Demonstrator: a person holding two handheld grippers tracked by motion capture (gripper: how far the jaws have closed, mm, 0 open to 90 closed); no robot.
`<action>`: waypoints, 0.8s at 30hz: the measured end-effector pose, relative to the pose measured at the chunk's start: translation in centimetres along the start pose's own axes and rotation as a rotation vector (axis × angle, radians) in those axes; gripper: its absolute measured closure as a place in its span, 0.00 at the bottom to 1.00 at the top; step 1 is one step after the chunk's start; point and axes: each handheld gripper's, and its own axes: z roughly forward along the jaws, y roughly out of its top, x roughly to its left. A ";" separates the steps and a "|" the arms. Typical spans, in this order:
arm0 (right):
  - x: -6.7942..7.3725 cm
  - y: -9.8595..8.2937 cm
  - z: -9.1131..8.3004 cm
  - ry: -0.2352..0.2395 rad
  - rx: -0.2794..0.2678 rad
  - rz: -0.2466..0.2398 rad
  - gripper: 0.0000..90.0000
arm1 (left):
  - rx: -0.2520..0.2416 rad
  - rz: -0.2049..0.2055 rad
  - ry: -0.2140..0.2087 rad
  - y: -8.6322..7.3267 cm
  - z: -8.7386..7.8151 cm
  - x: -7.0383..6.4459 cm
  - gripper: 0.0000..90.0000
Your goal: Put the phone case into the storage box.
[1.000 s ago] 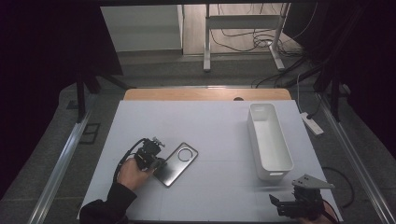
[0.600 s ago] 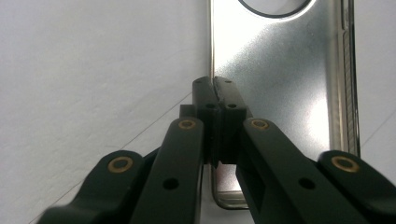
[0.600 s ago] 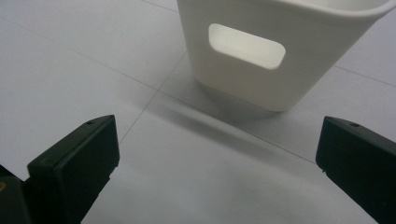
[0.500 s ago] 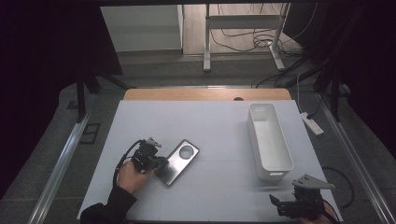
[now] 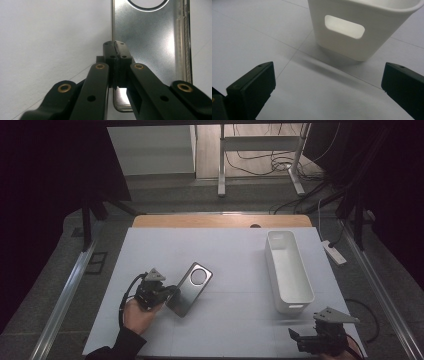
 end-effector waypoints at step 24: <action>0.0 0.0 -0.3 0.017 -0.014 -0.008 0.00 | -0.208 -0.003 0.031 -2.3 -2.4 -2.8 0.99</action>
